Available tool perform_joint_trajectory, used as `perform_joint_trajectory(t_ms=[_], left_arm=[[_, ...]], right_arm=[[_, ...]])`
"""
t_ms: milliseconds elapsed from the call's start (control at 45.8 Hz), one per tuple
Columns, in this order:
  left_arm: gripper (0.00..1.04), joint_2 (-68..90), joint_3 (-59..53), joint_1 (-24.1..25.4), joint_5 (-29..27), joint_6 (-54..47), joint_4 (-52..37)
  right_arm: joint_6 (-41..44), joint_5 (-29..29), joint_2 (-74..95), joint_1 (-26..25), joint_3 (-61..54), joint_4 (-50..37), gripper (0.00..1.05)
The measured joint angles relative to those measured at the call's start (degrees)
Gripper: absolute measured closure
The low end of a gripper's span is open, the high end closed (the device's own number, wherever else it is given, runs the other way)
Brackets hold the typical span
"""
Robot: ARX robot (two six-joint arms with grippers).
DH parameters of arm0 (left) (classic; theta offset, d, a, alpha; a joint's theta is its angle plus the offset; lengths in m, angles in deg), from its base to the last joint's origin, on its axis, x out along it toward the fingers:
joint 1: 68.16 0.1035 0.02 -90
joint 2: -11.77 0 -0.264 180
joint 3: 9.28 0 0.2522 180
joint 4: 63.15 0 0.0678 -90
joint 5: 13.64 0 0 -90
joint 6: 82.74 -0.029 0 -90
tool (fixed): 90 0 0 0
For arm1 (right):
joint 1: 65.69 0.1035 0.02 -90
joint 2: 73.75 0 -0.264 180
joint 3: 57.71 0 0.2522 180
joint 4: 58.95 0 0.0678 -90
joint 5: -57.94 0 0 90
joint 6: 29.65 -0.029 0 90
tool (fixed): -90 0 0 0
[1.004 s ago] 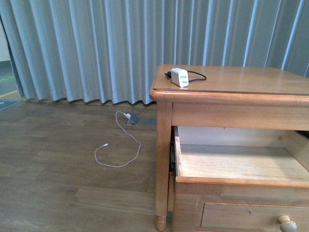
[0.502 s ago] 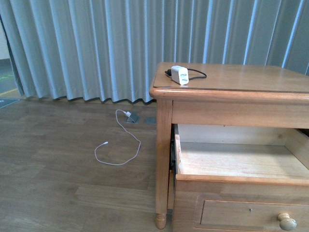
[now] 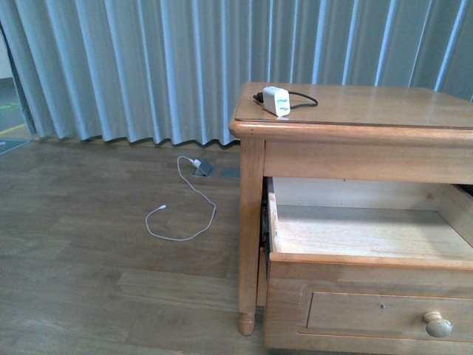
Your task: Put charger into drawer
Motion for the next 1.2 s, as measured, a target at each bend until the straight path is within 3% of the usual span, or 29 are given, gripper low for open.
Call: perform_joint_trajectory(t_ms=[349,698,895,1200], left_arm=[[0.06,40.7,35.8,-9.7,11.2,-6.2,-4.3],[0.06,78.3,77.9,-15.1,14.8,-6.1,3.8],[0.06,91.9,94.8,-16.5,14.4,-4.8,9.4],[0.06,99.4,106.4,-16.8,12.8,-3.0,13.8]], right_arm=[[0.0,0.0,0.0,0.0,0.0,0.0,0.08],[0.0,0.0,0.0,0.0,0.0,0.0,0.08],[0.0,0.0,0.0,0.0,0.0,0.0,0.08],[0.0,0.0,0.0,0.0,0.0,0.0,0.08]])
